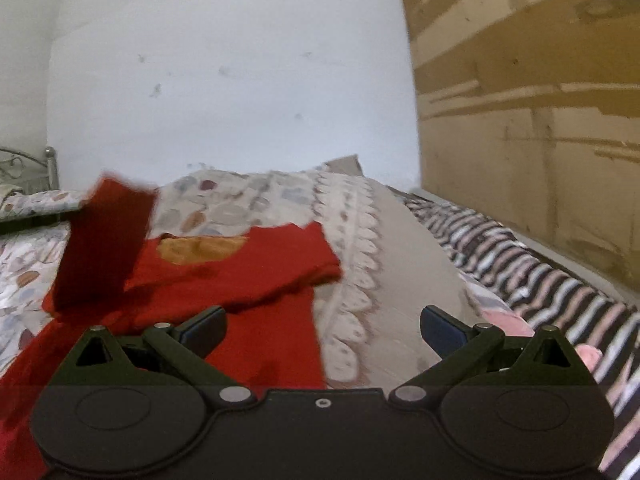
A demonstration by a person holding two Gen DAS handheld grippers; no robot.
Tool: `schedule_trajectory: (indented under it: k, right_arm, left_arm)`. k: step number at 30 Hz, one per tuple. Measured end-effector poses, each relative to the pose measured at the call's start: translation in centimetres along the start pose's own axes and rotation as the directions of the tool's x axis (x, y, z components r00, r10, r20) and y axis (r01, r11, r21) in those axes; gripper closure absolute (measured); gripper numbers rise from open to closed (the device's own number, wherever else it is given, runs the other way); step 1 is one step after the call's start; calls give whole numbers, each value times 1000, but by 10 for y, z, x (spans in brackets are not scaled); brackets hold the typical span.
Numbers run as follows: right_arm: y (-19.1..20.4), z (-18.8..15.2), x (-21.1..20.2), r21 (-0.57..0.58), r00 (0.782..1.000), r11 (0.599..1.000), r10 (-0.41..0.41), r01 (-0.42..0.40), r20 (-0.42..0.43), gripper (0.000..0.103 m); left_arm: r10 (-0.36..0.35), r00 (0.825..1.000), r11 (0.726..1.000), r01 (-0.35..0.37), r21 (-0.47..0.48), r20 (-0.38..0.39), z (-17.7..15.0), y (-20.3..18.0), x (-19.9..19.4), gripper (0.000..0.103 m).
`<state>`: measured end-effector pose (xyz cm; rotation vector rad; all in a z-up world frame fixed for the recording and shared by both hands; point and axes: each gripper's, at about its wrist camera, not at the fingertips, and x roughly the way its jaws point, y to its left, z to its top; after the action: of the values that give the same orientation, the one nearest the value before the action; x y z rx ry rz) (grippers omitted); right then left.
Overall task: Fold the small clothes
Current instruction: 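Carry the sleeve across the dress body with the left gripper and release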
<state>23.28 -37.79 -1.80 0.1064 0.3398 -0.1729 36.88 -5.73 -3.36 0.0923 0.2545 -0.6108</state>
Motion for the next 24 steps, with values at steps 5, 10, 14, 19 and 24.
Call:
schedule_trajectory:
  k: [5,10,14,19,24]
  right_arm:
    - [0,-7,1,-23,1000,1000,-11,11,-7,1]
    - [7,-7,5,-25,1000,1000,-4,3,-9,1]
    - [16,-4,8,-58,1000,998,5,-6,-18,1]
    - [28,-3,11,-116,999,993,6,-10,-32,1]
    - [46,5,20,-165,998,985,49,-57,-49,1]
  left_arm:
    - [-56,988,998,58,7,-146,-28,-14,0,99]
    - [-117,965,993,112,-33,-236,-33,-17,-3,69]
    - [-119,972,993,118,-16,-202,-31,-25,-19,7]
    - [-7,985,995,24,94,-174,-32,-24,-54,4]
    - [269,943,960,-244,139,-197,-31,13,-72,1]
